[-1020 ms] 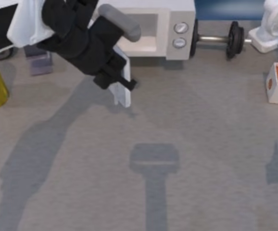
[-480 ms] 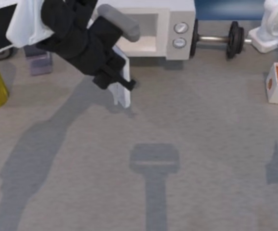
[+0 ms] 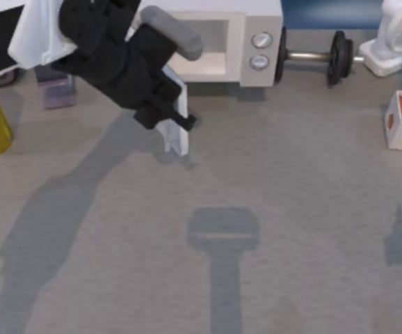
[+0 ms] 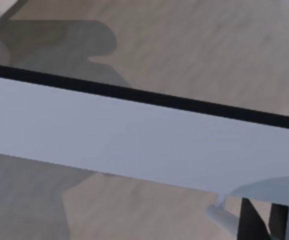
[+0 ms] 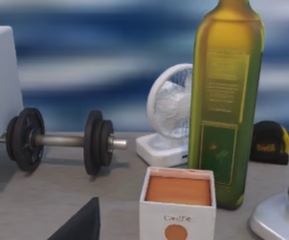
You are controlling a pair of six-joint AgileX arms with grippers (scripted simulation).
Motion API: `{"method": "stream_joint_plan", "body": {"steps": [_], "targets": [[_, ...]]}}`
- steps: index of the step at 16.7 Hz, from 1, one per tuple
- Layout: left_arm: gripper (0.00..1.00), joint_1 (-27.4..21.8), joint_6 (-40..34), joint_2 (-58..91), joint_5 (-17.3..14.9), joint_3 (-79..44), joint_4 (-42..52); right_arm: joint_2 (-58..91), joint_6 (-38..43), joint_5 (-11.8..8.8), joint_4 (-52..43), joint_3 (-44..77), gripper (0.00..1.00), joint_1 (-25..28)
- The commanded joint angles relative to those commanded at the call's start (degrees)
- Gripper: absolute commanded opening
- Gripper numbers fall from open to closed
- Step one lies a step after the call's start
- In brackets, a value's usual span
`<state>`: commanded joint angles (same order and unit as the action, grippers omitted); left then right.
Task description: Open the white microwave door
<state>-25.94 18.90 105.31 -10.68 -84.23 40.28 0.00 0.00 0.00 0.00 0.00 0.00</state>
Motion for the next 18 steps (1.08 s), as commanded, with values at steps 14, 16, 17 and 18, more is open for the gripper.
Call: {"method": "stream_joint_plan", "body": {"steps": [14,16,17,18], "targets": [[0.00,4.0,10.4,-1.8,-5.3,2.0,2.3,0.0,0.0,0.0,0.0,0.0,1.00,0.0],[0.00,4.2,10.9,-1.9,-5.5,2.1,2.4,0.0,0.0,0.0,0.0,0.0,1.00,0.0],[0.00,4.2,10.9,-1.9,-5.5,2.1,2.4,0.0,0.0,0.0,0.0,0.0,1.00,0.0],[0.00,4.2,10.9,-1.9,-5.5,2.1,2.4,0.0,0.0,0.0,0.0,0.0,1.00,0.0]]}}
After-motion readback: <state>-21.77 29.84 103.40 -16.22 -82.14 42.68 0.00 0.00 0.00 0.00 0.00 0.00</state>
